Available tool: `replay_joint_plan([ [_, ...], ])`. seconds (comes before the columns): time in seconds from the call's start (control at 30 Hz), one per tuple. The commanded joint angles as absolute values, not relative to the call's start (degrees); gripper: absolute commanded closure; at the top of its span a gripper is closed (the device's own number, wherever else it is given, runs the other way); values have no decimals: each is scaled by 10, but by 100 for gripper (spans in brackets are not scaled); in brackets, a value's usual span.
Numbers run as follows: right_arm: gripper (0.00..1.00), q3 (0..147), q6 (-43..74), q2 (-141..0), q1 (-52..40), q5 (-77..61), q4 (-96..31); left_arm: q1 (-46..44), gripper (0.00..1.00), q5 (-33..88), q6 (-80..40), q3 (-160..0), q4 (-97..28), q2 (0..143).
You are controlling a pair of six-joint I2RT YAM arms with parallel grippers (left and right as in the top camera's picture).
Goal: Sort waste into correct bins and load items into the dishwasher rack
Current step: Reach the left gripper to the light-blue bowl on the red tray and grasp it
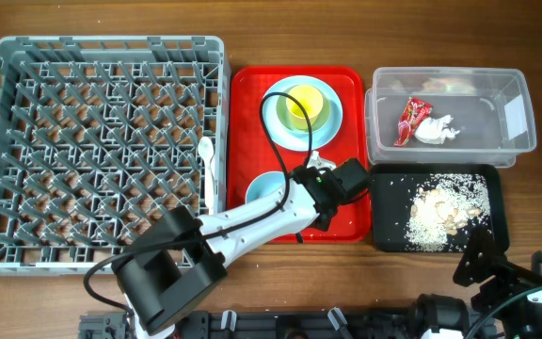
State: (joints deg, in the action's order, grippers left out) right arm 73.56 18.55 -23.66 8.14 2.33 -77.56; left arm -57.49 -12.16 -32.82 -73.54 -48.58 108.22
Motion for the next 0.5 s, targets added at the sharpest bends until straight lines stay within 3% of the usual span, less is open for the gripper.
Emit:
replay_joint_plan([
  [0.0, 0, 735, 182, -233, 83, 16, -775, -579, 94, -129, -326, -731, -486, 1089],
  [0.2, 0, 735, 182, -233, 83, 16, -775, -579, 83, -129, -326, -730, -489, 1090],
  [0.47, 0, 735, 182, -233, 83, 16, -775, -579, 90, -129, -335, -700, -483, 1090],
])
